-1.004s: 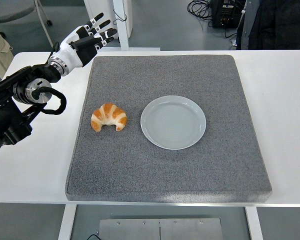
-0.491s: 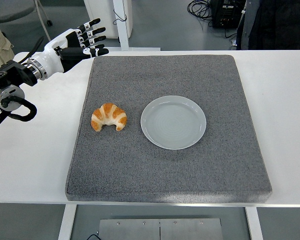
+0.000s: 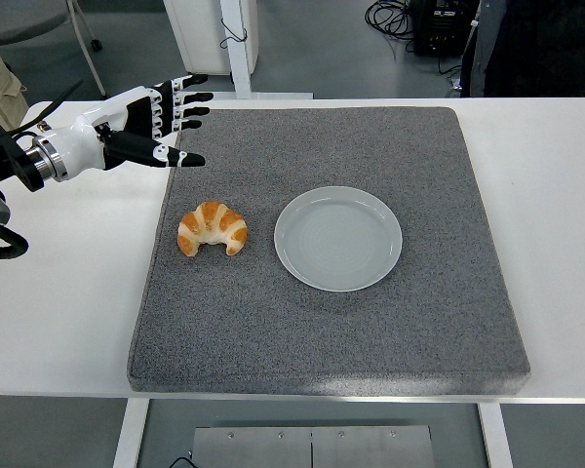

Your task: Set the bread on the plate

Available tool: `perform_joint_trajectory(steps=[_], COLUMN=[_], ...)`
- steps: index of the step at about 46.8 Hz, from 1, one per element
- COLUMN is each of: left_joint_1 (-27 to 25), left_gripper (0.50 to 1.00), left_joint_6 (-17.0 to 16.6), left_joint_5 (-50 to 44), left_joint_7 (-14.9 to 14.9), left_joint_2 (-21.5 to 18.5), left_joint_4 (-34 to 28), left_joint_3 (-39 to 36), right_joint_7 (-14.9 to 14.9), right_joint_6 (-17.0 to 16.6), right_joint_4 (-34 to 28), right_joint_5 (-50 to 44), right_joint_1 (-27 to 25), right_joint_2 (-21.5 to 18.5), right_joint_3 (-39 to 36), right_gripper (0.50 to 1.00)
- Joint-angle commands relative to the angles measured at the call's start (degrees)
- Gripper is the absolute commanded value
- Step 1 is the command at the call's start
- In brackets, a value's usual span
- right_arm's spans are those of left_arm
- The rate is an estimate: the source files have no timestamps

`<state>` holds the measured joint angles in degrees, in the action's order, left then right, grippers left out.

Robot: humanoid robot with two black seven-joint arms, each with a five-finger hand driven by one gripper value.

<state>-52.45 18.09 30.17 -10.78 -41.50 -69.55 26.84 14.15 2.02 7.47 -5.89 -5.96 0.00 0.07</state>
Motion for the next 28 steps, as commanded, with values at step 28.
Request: perform_joint_trajectory(steps=[28], left_joint_1=[0.3], left_gripper=[0.995], left_joint_6=[-0.9], left_joint_5=[21.0], left_joint_7=[-1.9], left_joint_2=[-3.3], left_joint_4=[-3.7], left_joint_3=[0.2], right_joint_7=[0.0], right_joint_6=[0.0], right_joint_4=[0.0], right_joint_5=[0.0], right_joint_1=[0.0], right_joint_2=[0.0], right_joint_3=[0.0], right_gripper=[1.000])
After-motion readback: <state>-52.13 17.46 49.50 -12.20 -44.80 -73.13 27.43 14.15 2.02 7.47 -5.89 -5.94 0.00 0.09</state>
